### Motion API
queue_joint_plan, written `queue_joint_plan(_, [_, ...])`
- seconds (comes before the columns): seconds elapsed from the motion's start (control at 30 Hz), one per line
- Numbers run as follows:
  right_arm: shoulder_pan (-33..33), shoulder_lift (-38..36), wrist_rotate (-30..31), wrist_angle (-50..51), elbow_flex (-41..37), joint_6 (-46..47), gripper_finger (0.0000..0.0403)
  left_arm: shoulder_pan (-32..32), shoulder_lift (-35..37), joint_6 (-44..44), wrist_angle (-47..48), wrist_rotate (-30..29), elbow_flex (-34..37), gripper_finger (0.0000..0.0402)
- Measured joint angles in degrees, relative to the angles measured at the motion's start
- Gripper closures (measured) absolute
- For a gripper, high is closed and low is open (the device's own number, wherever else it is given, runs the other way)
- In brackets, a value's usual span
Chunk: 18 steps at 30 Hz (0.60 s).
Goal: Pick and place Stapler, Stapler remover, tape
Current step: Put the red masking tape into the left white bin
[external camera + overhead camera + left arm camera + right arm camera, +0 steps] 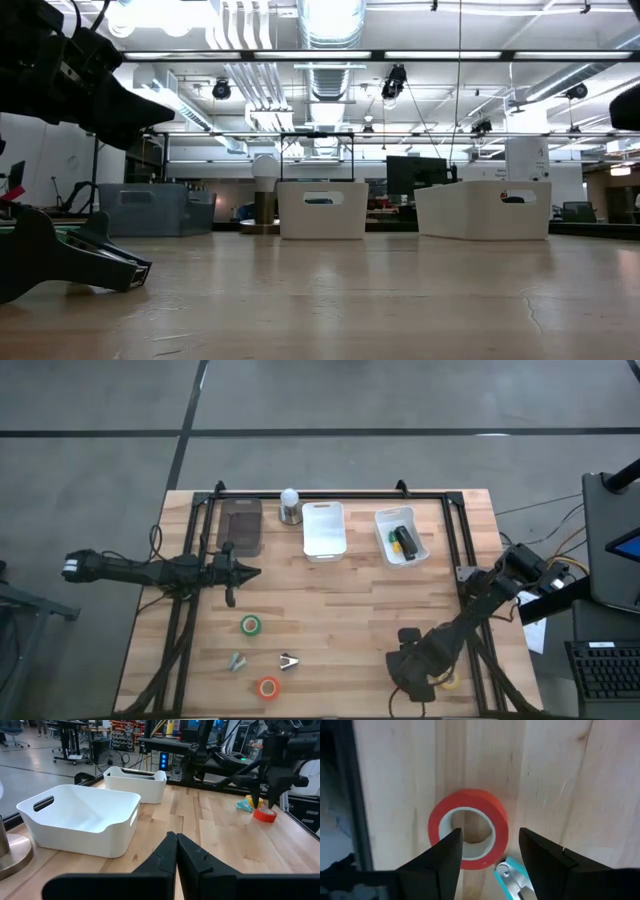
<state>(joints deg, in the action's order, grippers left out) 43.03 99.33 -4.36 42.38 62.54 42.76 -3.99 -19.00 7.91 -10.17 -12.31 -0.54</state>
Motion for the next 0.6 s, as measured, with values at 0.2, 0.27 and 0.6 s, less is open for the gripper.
queue_joint_plan(0.2, [-0.04, 0.93, -0.02, 1.02, -1.48, 0.56, 0.023, 0.02, 0.02, 0.02, 0.13, 0.0, 0.02, 0.039])
queue_joint_plan(0.27, [-0.04, 1.06, -0.02, 0.96, -1.62, 0.59, 0.0236, 0.01, 0.02, 0.0, 0.29, 0.01, 0.02, 0.039])
queue_joint_plan(0.6, [-0.04, 2.42, 1.7, -1.24, -2.08, 0.54, 0.0263, 0.02, 0.02, 0.0, 1.01, 0.01, 0.0, 0.039])
